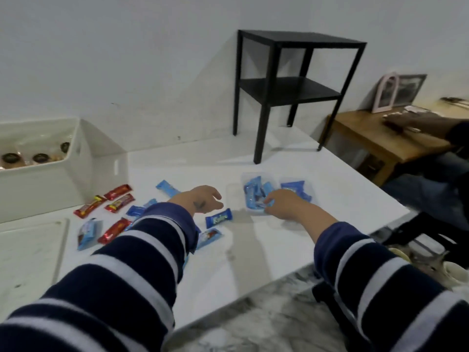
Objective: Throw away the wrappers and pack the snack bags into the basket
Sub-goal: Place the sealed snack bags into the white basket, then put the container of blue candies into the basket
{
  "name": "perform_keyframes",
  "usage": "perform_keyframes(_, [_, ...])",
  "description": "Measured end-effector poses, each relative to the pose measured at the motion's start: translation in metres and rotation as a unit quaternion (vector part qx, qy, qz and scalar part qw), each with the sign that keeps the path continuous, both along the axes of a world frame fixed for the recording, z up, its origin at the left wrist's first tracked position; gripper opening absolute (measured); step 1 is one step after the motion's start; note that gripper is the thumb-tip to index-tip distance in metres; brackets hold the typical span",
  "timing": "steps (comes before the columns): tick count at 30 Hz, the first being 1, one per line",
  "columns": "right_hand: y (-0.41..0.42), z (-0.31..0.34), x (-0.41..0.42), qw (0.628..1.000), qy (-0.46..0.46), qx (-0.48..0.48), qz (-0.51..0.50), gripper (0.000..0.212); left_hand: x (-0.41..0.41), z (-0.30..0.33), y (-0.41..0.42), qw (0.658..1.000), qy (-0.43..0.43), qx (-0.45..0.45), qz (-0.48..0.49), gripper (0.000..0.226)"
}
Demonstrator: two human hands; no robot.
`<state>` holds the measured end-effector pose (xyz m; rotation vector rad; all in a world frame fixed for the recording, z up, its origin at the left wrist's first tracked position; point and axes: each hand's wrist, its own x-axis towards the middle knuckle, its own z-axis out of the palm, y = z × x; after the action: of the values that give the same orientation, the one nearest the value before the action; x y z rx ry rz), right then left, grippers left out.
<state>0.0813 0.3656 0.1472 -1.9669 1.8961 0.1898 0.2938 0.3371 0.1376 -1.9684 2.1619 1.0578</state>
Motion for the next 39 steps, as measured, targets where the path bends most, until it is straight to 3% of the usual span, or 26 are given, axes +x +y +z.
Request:
perform_keyframes(6, [-0.004, -0.025, -0.082, 0.998, -0.015, 0.015, -0.055, 0.036, -0.06, -0.035, -0.017, 0.999, 0.042, -0.019, 0.019, 0.046])
perform_keyframes(10, [-0.018, -0.055, -0.118, 0.985, -0.093, -0.022, -0.142, 0.033, -0.081, -0.064, -0.043, 0.992, 0.103, -0.044, 0.053, 0.05])
perform_keyframes(13, [-0.035, -0.081, -0.14, 0.949, -0.187, -0.052, -0.247, 0.037, -0.093, -0.086, -0.071, 0.982, 0.154, -0.051, 0.098, 0.05])
perform_keyframes(19, [-0.074, -0.116, -0.165, 0.884, -0.31, -0.055, -0.347, 0.042, -0.113, -0.118, -0.107, 0.944, 0.273, -0.007, 0.187, 0.057])
perform_keyframes(24, [-0.088, -0.128, -0.177, 0.795, -0.425, -0.02, -0.433, 0.045, -0.121, -0.13, -0.113, 0.928, 0.298, -0.003, 0.224, 0.062])
perform_keyframes(32, [-0.121, -0.091, -0.196, 0.808, -0.431, -0.031, -0.4, 0.036, -0.128, -0.128, -0.116, 0.922, 0.299, 0.01, 0.244, 0.058])
perform_keyframes(39, [-0.134, -0.064, -0.162, 0.809, -0.485, -0.015, -0.33, 0.047, -0.135, -0.122, -0.114, 0.915, 0.295, 0.013, 0.275, 0.053])
